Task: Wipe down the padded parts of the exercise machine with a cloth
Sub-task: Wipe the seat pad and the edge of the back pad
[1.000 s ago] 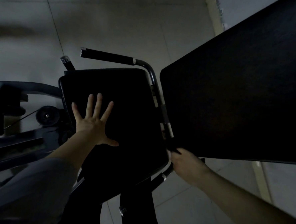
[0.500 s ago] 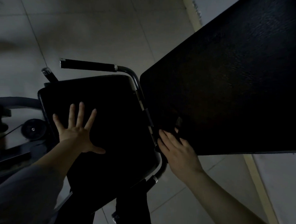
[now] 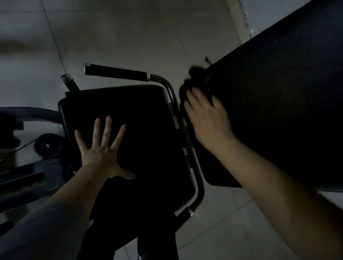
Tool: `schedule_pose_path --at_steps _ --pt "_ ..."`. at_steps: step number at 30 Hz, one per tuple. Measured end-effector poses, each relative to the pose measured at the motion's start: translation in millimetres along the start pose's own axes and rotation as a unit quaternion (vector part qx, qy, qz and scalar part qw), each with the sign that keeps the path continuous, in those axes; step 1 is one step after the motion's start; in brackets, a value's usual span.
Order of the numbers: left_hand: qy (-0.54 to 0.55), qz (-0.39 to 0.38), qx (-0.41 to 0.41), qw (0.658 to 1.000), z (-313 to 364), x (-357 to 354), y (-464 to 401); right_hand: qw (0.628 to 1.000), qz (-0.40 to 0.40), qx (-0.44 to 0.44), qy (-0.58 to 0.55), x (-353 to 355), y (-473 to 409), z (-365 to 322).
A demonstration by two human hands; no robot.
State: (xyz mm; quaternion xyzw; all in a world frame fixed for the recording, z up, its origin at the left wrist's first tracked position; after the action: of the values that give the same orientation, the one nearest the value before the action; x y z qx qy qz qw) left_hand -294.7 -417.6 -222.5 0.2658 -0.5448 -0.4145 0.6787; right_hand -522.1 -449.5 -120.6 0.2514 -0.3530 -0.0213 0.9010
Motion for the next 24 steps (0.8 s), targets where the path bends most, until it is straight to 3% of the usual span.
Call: schedule_pose_path --at_steps 3,8,14,19,22,24 --pt "0.004 -0.004 -0.008 1.0 0.6 1.9 1.3 0.994 -0.082 0.055 -0.036 -42.8 99.8 -46.8" --pt "0.015 -0.004 -0.023 1.0 -0.7 3.2 2.6 0.99 -0.054 0.026 -0.13 -69.5 203.3 -44.3" --pt "0.016 0.004 -0.021 1.0 -0.5 2.0 1.6 0.994 -0.007 0.071 -0.082 -45.4 147.3 -26.4" --pt "0.011 0.003 -0.014 1.0 1.5 2.6 3.0 0.995 0.049 -0.085 0.001 15.5 32.9 50.7" --pt "0.011 0.001 0.0 1.0 4.1 3.2 3.2 0.982 0.061 -0.179 -0.015 33.1 0.4 92.4" --pt "0.011 -0.001 0.006 1.0 6.1 3.9 4.2 0.985 0.046 -0.168 -0.004 23.8 19.0 80.8"
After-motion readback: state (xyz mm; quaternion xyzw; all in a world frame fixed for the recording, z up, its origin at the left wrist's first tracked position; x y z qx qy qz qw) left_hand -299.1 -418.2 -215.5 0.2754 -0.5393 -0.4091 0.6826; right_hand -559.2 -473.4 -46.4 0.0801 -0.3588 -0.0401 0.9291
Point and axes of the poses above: each hand's wrist, its own y-axis away from the middle knuckle, its own x-axis out of the back of the hand, z = x × y, the point moved 4 cm from there along -y, towards the middle knuckle, and after that the axes turned 11 degrees about y, right-handed, at the moved point
